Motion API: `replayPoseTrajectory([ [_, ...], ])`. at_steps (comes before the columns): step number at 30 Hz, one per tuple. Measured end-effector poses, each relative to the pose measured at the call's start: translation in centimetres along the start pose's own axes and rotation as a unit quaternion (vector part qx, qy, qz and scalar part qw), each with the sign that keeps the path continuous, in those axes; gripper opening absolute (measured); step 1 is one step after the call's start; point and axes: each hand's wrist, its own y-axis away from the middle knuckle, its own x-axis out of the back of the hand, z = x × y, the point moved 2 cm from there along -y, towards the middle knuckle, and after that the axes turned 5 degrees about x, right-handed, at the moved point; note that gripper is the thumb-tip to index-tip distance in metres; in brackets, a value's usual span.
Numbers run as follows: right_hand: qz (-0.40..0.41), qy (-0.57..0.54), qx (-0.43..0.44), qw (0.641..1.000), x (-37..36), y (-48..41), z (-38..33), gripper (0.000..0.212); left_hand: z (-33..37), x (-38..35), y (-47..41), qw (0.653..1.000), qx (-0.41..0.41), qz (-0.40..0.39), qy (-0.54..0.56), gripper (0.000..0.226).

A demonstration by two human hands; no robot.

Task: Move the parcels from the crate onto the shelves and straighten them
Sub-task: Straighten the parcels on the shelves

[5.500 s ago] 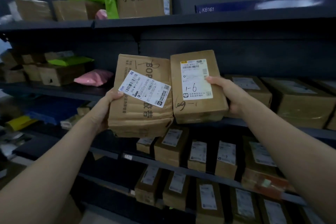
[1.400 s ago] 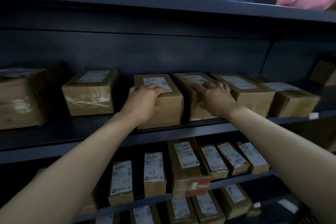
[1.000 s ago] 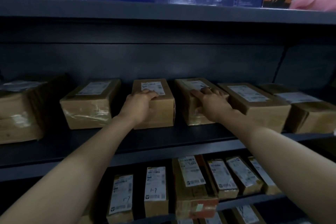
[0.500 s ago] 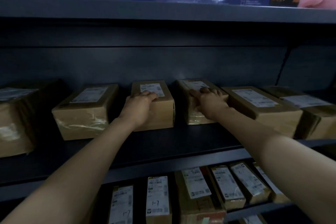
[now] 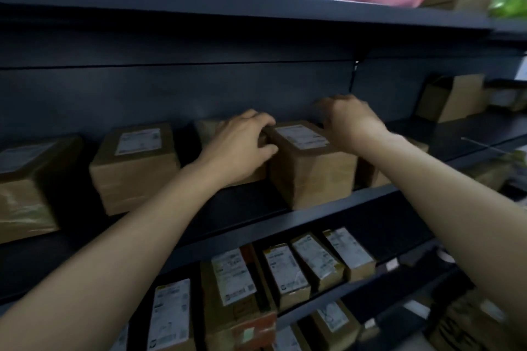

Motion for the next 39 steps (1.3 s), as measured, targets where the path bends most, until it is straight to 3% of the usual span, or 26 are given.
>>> replayPoseTrajectory([
  [4,-0.143,0.027,-0.058,0.988,-1.8,0.3,8.4,0.044,4.7,-4.2,-2.2,0.990,0.012,-0.116,-0.083,0.075],
  [8,-0.244,0.050,-0.011,0.968,-4.3,0.6,14.6,0.073,7.3,-7.7,-4.7,0.964,0.086,-0.224,-0.117,0.087],
  [11,-0.255,0.065,0.057,0.963,-5.6,0.3,17.4,0.081,8.5,-9.3,-6.1,0.965,0.119,-0.216,-0.092,0.086],
  [15,-0.238,-0.016,0.100,0.966,-8.3,-1.5,20.4,0.076,8.8,-10.8,-7.5,0.966,0.151,-0.195,-0.078,0.086],
  [18,-0.232,-0.059,0.098,0.966,-9.7,-3.0,21.7,0.077,8.5,-11.9,-8.6,0.965,0.174,-0.185,-0.072,0.086],
  [23,-0.230,-0.026,0.073,0.970,-11.1,-5.4,22.2,0.070,8.1,-13.6,-10.0,0.962,0.194,-0.161,-0.102,0.083],
  [39,-0.196,0.000,0.098,0.976,-13.1,-6.9,22.9,0.073,5.7,-16.5,-14.0,0.972,0.173,-0.110,-0.115,0.075],
])
